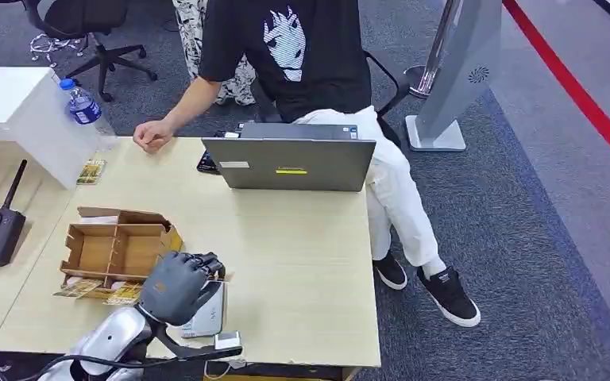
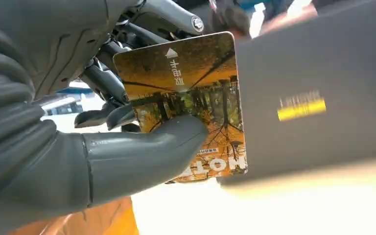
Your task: Pass the card to the sensor for recognition and then transmit it.
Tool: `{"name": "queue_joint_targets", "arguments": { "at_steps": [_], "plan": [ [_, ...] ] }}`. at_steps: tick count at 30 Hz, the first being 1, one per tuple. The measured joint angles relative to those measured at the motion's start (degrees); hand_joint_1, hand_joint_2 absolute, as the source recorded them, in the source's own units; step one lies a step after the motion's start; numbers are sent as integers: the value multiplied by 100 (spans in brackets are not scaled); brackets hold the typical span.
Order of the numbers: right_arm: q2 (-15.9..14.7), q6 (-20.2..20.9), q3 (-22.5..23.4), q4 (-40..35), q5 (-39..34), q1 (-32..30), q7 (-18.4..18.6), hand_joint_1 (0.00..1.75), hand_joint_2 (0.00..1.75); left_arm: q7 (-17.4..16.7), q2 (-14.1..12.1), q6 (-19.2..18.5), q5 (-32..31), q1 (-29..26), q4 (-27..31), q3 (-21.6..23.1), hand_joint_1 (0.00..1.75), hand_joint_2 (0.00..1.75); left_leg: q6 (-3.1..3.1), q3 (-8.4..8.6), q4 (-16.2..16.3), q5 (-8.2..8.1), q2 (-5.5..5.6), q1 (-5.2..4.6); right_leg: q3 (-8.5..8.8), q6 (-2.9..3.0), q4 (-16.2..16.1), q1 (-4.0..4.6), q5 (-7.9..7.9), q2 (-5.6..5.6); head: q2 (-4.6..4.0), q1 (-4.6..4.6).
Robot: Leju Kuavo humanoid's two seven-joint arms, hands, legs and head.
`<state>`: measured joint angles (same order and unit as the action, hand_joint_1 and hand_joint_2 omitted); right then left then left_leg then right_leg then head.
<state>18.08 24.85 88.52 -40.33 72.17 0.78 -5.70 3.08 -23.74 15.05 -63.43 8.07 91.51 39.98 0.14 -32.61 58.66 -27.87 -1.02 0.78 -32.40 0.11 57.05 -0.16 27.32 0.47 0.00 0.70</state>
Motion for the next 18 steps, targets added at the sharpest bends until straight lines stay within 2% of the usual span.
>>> {"name": "queue_joint_targets", "arguments": {
  "at_steps": [3,8,18],
  "plan": [
    [0,2,0,0,-7,1,9,0,175,-94,-48,-222,-2,70,-144,107,175,175,0,0,0,0,-1,0,0,0,0,0,0,-1,0,0],
    [0,20,0,0,-9,1,13,0,175,-137,-122,-299,15,142,-288,186,175,175,0,0,0,0,-1,0,0,0,0,0,0,-1,0,0],
    [0,63,4,0,-81,1,39,0,175,-133,-201,-714,190,301,-529,304,175,175,0,0,0,0,-1,0,0,0,0,0,0,-1,0,-2]
  ]
}}
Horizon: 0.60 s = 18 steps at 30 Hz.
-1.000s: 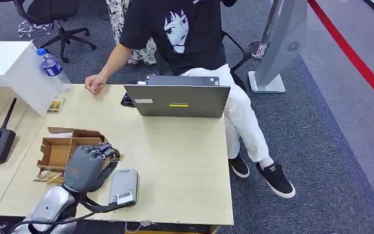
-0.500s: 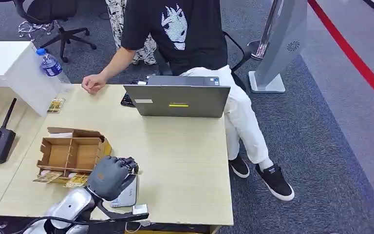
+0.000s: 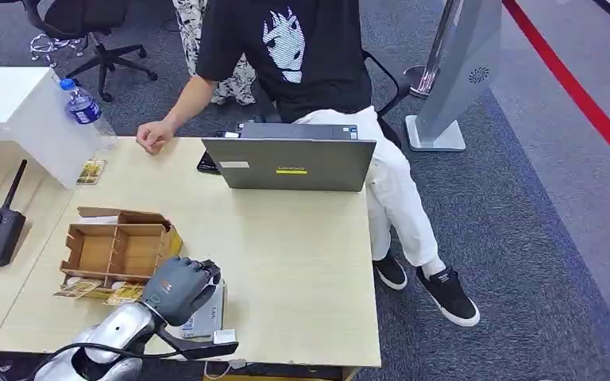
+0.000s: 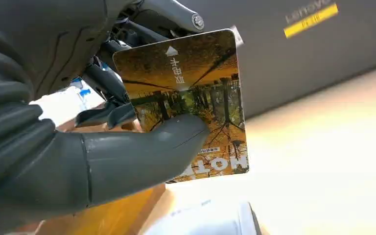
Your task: Pass the card to the sensor for recognition and then transmit it.
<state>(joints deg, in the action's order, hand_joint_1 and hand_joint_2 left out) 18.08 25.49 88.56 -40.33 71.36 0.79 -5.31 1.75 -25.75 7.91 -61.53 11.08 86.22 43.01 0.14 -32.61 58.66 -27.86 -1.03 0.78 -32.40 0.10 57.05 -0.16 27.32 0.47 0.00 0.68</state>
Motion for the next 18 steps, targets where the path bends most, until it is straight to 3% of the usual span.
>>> {"name": "queue_joint_targets", "arguments": {
  "at_steps": [4,12,18],
  "plan": [
    [0,11,0,0,4,0,17,0,175,9,-20,-89,52,68,-83,31,175,175,0,0,0,0,0,0,0,0,0,0,0,0,0,2],
    [-20,-206,0,74,107,17,-2,0,175,63,-112,-619,347,343,-290,249,175,175,0,1,0,0,1,0,3,0,1,0,0,1,0,2],
    [-96,-369,0,293,155,24,-72,0,175,85,-190,-542,411,486,-321,319,175,175,0,2,0,1,1,1,2,0,1,0,0,0,0,2]
  ]
}}
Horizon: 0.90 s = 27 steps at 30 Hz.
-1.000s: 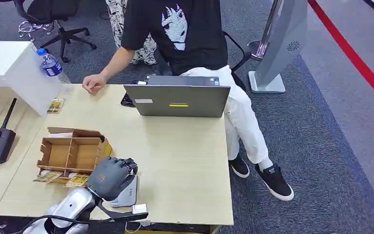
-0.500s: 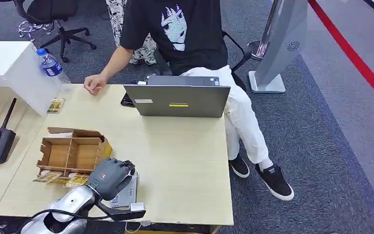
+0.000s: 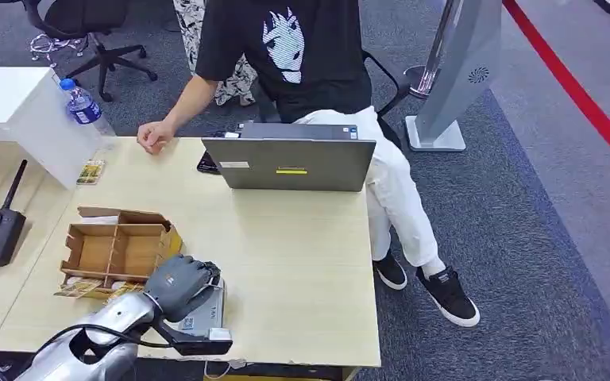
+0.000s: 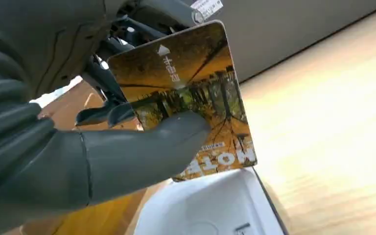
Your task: Pass the card to the sensor for recognition and then transmit it.
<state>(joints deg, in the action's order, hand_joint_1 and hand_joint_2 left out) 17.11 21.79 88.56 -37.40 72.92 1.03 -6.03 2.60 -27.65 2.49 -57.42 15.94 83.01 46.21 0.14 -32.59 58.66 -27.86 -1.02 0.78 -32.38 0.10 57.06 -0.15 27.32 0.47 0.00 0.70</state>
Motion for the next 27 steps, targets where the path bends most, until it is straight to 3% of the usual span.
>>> {"name": "queue_joint_targets", "arguments": {
  "at_steps": [6,11,14,19,27],
  "plan": [
    [-52,-17,0,131,26,2,-17,0,175,-66,-2,485,-247,196,68,4,175,175,-2,0,0,2,1,0,0,0,0,0,0,0,0,0],
    [-50,-39,2,135,-16,1,-138,0,175,-424,186,1371,-557,224,350,-193,175,175,-2,-2,0,2,1,-1,0,0,0,-1,0,1,0,0],
    [-35,-116,2,120,-83,2,-230,0,175,-588,306,1668,-704,217,562,-472,175,175,-2,-2,0,2,0,-1,0,0,0,-1,-1,1,0,0],
    [-31,-168,2,114,-70,9,-291,0,175,-765,372,1864,-677,221,783,-980,175,175,-3,0,0,2,0,1,0,0,1,0,-1,0,0,0],
    [-72,-302,4,258,-39,52,-304,0,175,-654,334,1869,-419,383,802,-1766,175,175,-8,0,0,8,0,2,0,2,4,1,-2,0,0,0]
  ]
}}
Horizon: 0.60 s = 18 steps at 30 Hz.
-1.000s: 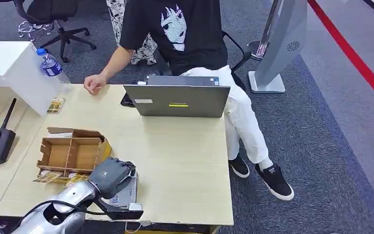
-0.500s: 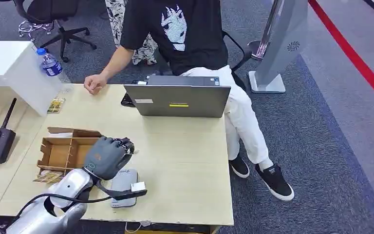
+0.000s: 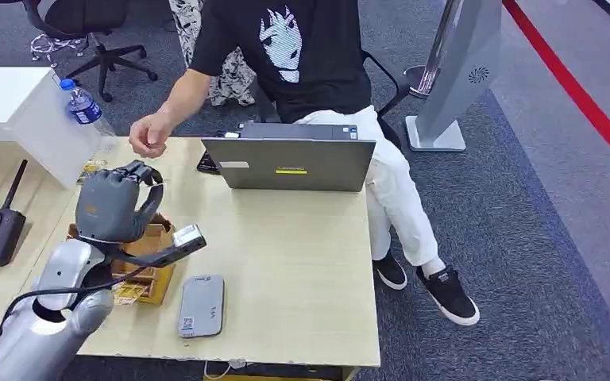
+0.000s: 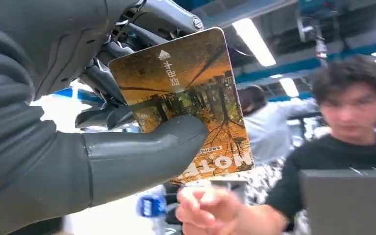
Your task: Pass the card to the sensor for recognition and then transmit it.
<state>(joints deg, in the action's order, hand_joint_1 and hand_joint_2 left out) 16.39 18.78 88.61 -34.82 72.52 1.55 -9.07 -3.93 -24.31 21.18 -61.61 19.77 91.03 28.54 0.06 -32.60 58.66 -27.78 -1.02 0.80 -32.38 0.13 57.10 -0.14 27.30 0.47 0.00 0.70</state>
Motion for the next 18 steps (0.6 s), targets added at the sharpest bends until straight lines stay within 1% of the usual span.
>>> {"name": "queue_joint_targets", "arguments": {
  "at_steps": [5,12,13,14,17,18],
  "plan": [
    [-59,-50,0,137,0,10,-13,0,175,20,-28,2,24,43,-39,-233,175,175,0,-1,0,0,1,-1,0,0,0,-1,0,1,0,0],
    [-120,-151,0,304,0,21,-15,0,175,98,-55,39,-18,95,-61,-308,175,175,0,0,0,0,0,-1,0,0,-1,-1,0,0,0,0],
    [-136,-177,0,334,0,21,-15,0,175,109,-57,50,-42,97,-68,-308,49,175,0,0,0,0,-1,0,-1,1,0,0,0,0,0,0],
    [-151,-203,0,369,-2,21,-15,0,175,136,-57,59,-79,98,-70,-308,0,175,0,0,0,0,-2,0,-2,1,0,0,-1,-1,0,2],
    [-199,-240,2,461,-28,19,-13,0,175,258,-50,90,-184,87,-61,-295,0,175,0,-1,0,0,0,-1,-2,1,0,0,0,-1,0,-2],
    [-205,-230,2,485,-68,21,2,0,175,349,-68,-30,-217,82,-33,-249,0,175,0,-1,0,0,1,-1,-2,2,0,-1,0,1,0,2]
  ]
}}
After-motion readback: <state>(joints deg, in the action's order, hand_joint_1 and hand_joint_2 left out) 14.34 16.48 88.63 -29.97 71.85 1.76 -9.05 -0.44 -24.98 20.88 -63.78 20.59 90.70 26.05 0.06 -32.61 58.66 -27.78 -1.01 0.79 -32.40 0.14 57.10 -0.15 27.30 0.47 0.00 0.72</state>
